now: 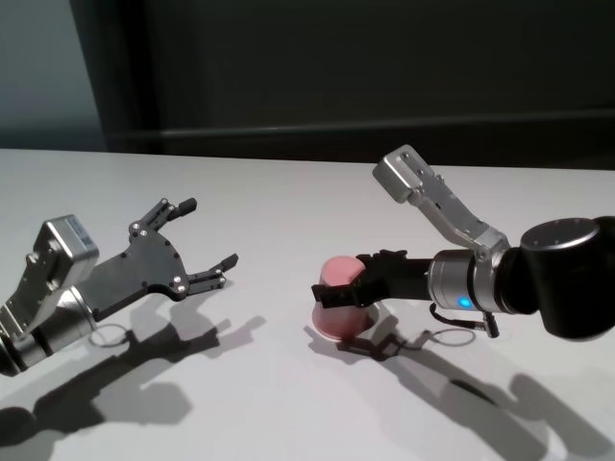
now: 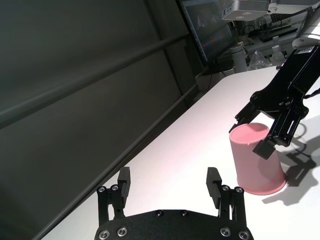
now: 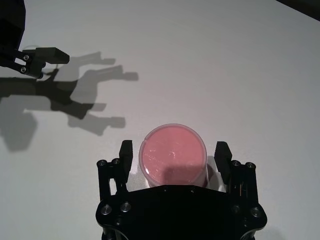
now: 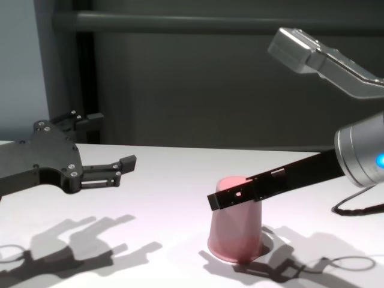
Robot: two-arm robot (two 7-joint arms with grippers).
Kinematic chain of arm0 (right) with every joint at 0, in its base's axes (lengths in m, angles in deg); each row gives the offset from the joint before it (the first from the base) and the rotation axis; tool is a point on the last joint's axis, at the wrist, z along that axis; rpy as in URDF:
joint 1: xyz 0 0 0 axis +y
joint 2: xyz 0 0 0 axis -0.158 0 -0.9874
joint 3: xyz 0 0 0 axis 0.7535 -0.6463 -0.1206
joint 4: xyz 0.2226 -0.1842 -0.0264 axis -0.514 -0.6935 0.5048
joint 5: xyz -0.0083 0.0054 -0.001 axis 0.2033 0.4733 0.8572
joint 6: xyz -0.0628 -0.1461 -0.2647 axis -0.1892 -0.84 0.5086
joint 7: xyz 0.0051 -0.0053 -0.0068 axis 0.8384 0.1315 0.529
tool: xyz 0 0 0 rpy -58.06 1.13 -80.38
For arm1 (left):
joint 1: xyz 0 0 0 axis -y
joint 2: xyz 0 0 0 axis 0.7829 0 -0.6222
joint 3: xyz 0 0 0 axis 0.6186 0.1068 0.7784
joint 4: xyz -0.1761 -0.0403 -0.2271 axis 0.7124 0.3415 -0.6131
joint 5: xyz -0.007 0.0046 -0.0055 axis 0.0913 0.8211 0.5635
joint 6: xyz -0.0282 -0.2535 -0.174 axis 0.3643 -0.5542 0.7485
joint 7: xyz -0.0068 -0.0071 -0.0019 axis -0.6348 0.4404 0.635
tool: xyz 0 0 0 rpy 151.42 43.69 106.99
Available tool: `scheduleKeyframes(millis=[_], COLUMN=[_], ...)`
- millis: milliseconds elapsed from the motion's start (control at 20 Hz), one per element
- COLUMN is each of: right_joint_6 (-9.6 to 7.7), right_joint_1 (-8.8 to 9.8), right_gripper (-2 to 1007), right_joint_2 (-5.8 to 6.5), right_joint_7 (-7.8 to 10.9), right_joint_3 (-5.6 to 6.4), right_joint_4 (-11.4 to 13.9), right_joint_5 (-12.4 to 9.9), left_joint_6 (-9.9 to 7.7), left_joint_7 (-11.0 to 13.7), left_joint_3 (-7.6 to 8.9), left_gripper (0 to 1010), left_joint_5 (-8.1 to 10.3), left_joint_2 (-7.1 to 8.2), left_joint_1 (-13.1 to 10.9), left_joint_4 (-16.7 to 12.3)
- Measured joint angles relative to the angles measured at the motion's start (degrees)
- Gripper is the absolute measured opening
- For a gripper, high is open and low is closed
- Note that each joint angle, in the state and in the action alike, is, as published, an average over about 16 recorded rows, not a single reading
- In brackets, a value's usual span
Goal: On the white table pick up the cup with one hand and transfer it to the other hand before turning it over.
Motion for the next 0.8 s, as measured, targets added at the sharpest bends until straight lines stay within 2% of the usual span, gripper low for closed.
scheduleKeyframes(millis=[450, 800], right_joint_6=[0.25, 0.74], right_joint_1=[0.23, 0.88], right_gripper=[1000, 1000], right_joint_2=[-0.07, -0.23], right_joint_7=[-0.26, -1.02], right_joint_3=[0.42, 1.84], right_joint_4=[0.22, 1.04], right_joint_5=[0.16, 0.80], left_joint_6=[0.00, 0.00], left_joint_7=[0.00, 0.00], left_joint_3=[0.00, 0.00], left_gripper=[1001, 1001], left_joint_5=[0.00, 0.00], left_joint_2=[0.00, 0.00], left_joint_1=[0.00, 0.00], left_joint_4=[0.00, 0.00])
